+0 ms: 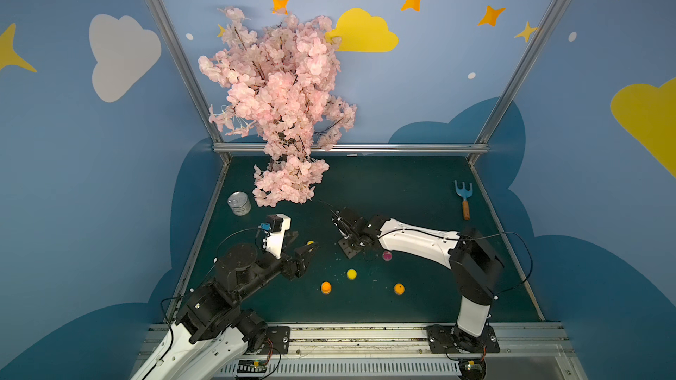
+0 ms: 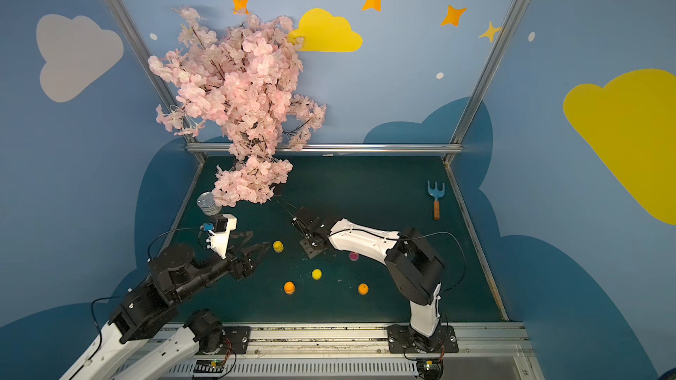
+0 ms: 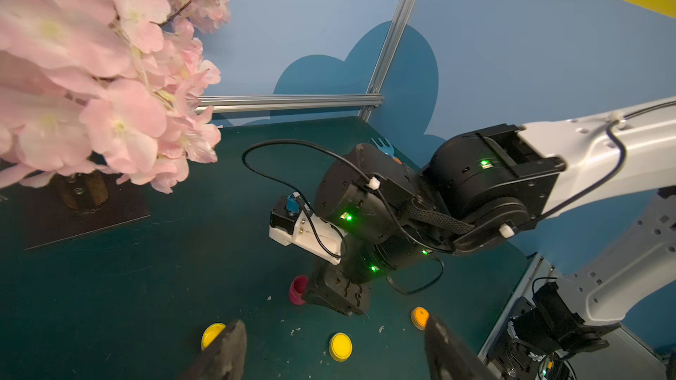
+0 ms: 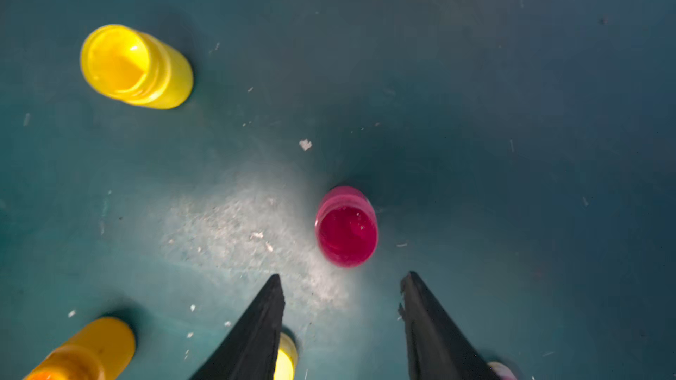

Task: Close the paint jar lid
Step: Pick up the paint jar from the center of the board.

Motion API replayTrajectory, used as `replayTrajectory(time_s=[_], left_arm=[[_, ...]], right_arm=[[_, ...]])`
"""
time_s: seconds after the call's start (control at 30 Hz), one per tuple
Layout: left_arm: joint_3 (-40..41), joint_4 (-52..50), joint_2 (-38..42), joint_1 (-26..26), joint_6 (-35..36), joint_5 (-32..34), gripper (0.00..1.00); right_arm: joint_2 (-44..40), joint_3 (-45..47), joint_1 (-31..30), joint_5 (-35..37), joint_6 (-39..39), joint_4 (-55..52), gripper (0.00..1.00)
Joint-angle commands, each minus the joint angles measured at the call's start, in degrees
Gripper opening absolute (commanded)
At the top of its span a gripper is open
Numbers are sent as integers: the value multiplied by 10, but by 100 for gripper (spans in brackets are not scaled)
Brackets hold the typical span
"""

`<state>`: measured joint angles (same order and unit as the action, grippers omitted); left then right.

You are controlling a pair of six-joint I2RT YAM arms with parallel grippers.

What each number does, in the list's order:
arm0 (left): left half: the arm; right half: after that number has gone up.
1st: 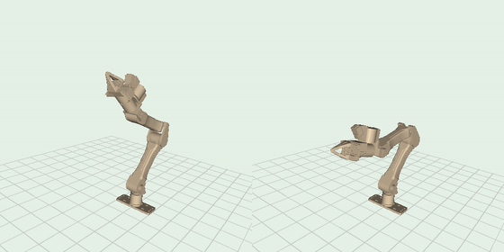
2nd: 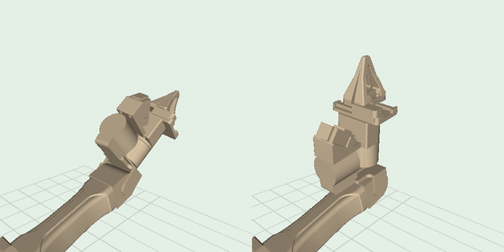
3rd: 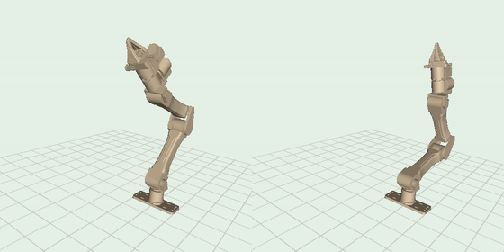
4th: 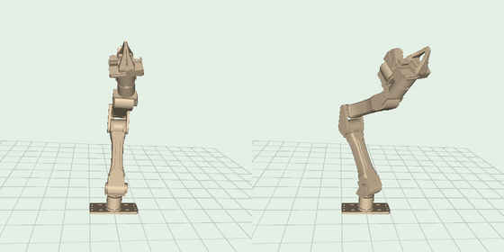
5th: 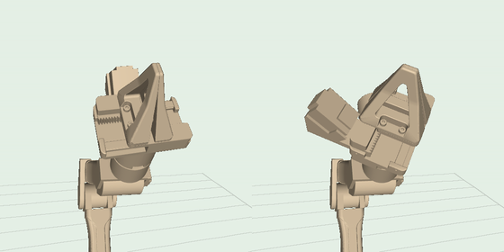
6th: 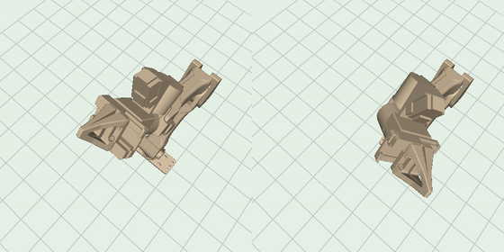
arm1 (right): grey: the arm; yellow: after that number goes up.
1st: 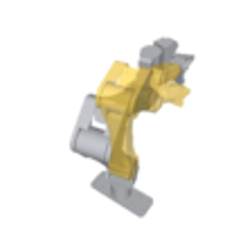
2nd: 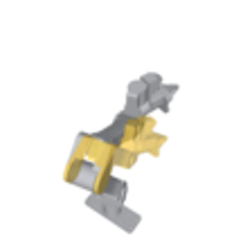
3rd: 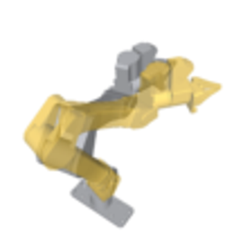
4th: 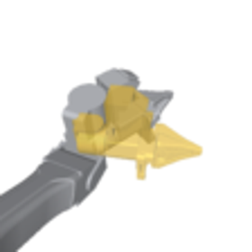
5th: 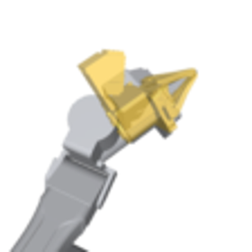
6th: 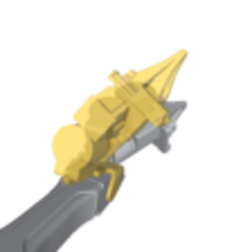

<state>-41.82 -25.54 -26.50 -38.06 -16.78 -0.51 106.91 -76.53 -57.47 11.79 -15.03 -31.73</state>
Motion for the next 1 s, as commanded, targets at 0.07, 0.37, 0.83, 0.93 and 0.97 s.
replayTrajectory(time_s=[0.07, 0.37, 0.83, 0.93, 0.97], left_arm=[[8, 24, -13, -2, 12, -36, 76], [10, 26, -11, -2, 14, -41, 76], [16, 34, -11, -3, 13, -50, 76], [16, 33, -10, -3, 13, -50, 76], [16, 34, -9, -3, 13, -49, 76]], right_arm=[[15, -17, -1, 25, -4, -6, 53], [38, -32, 0, 15, 0, -3, 51], [58, -35, 0, 0, -2, 3, 47], [60, -34, 0, -3, -1, 7, 45], [60, -34, 1, -4, 0, 8, 44]])
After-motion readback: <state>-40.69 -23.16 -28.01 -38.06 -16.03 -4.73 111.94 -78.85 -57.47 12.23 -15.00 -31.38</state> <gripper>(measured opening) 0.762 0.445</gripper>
